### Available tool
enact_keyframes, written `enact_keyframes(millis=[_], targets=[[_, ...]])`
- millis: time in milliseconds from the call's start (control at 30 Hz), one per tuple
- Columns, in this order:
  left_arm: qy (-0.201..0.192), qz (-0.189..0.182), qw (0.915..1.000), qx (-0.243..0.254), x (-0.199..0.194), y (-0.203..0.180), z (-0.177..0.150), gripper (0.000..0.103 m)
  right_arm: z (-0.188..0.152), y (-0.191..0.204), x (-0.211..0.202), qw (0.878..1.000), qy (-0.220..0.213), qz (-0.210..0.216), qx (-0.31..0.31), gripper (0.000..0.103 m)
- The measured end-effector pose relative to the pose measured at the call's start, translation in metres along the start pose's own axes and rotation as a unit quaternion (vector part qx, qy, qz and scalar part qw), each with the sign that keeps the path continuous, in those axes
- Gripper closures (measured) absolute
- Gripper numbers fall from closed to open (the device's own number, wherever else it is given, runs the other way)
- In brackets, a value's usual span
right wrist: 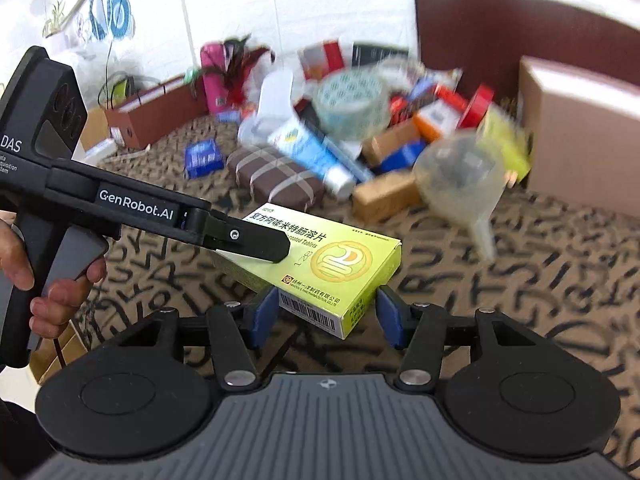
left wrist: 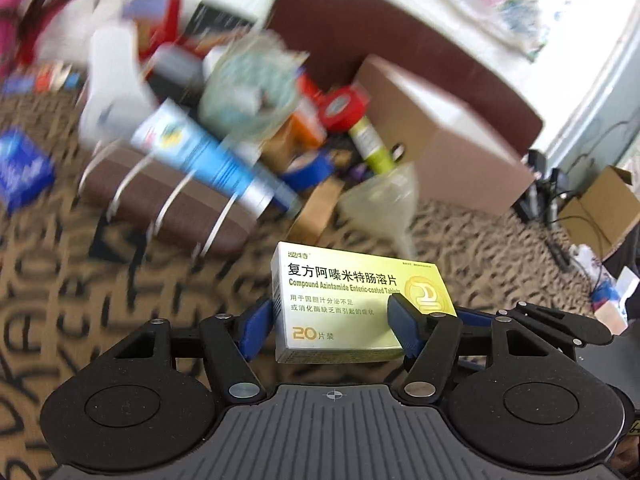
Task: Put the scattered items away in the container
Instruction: 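Carry the yellow medicine box with the left gripper over the box, then lower the medicine box into the box and open the left gripper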
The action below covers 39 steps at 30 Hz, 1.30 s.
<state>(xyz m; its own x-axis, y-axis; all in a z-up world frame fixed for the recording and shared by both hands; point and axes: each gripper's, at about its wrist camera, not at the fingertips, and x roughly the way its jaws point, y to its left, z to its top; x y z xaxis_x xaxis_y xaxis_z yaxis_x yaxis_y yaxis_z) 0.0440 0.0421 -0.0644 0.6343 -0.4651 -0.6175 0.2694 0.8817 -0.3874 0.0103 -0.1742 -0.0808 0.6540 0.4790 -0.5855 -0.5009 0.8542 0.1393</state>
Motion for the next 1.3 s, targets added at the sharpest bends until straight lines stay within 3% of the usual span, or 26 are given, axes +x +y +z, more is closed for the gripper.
enact_keyframes(millis=[300, 433, 600, 867, 1300], targets=[[-0.062, -0.038, 0.9947, 0.073, 0.018, -0.078, 0.082, 0.029, 0.051, -0.049, -0.053, 0.996, -0.078, -0.050, -0.004, 0.044], [-0.080, -0.051, 0.9919, 0.084, 0.043, -0.115, 0.124, 0.029, 0.083, -0.085, -0.069, 0.991, -0.107, -0.081, -0.003, 0.044], [-0.072, -0.070, 0.9926, 0.069, 0.085, -0.153, 0.177, 0.029, 0.128, -0.139, -0.081, 0.986, -0.123, -0.112, 0.011, 0.044], [-0.027, -0.068, 0.9962, 0.048, 0.176, -0.200, 0.231, 0.027, 0.174, -0.236, -0.070, 0.986, -0.085, -0.140, 0.042, 0.042], [0.065, -0.034, 0.9969, 0.029, 0.327, -0.215, 0.238, 0.026, 0.170, -0.370, 0.003, 0.981, 0.041, -0.136, 0.133, 0.040]])
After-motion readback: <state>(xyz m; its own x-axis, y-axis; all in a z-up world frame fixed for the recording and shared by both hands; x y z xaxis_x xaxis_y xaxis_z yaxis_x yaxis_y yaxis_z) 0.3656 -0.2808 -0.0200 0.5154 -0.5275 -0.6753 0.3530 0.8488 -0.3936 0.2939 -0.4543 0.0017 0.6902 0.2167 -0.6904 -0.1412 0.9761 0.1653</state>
